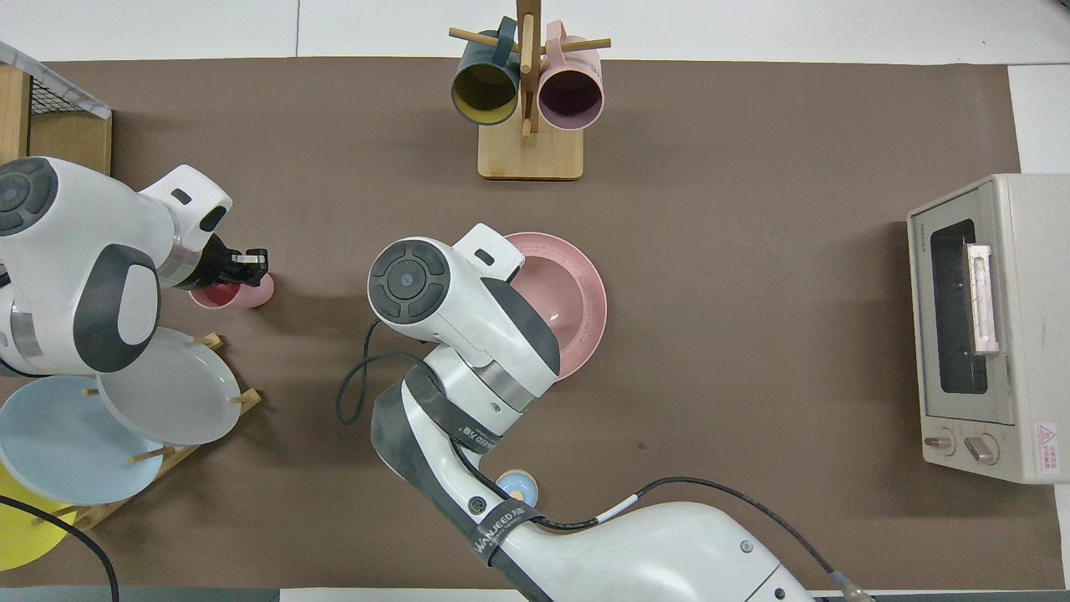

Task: Organize tableware
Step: 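Set the bowl on the plate while the left gripper lifts the cup, then lower the pink cup into the bowl with the left gripper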

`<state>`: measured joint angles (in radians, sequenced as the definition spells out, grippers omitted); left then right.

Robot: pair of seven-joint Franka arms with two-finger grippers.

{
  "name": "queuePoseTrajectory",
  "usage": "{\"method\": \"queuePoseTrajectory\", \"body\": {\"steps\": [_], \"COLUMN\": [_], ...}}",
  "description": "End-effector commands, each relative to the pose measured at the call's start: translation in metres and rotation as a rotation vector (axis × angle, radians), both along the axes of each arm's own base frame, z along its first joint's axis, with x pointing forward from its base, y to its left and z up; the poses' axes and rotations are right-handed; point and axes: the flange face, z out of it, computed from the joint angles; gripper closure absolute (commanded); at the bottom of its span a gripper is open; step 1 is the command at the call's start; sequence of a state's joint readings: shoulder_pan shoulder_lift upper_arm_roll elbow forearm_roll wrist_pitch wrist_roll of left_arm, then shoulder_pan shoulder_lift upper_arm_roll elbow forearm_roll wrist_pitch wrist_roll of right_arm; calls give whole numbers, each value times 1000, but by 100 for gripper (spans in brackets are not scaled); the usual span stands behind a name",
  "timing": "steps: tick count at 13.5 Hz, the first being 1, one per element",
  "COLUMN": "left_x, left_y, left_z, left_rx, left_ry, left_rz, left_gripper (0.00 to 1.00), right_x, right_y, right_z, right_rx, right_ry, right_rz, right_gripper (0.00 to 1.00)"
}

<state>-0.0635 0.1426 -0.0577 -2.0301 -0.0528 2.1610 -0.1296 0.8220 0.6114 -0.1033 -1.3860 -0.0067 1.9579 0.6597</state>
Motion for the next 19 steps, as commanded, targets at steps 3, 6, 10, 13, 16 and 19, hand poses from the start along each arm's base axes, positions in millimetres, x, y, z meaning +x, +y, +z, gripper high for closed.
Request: {"method": "queuePoseTrajectory", "body": {"steps": [3,6,10,13,16,19], "left_x": [10,21,9,-12,-40,-47], "left_y": [-5,-27,-88,-188,-279,-344], "left_z": [43,109,185,195,179,146], "left_rx": [-14,-15,-34,-47,-63,-53], "left_ry": [0,50,71,79,64,74], "left_rz": [-18,-38,16,104,136,133], "left_gripper": [100,100,100,100,100,100], "right_x": [7,36,56,55,28,18], "right_y": [-12,-80,-200,-313,-380,-416], "right_z": [25,91,163,218,271,268], "right_rx": [22,35,12,20,38,42], "right_ry": [-19,-20,59,118,127,150], "right_rz": [-29,-47,-77,-67,-32,-60], "right_gripper": [8,0,0,0,0,0]}}
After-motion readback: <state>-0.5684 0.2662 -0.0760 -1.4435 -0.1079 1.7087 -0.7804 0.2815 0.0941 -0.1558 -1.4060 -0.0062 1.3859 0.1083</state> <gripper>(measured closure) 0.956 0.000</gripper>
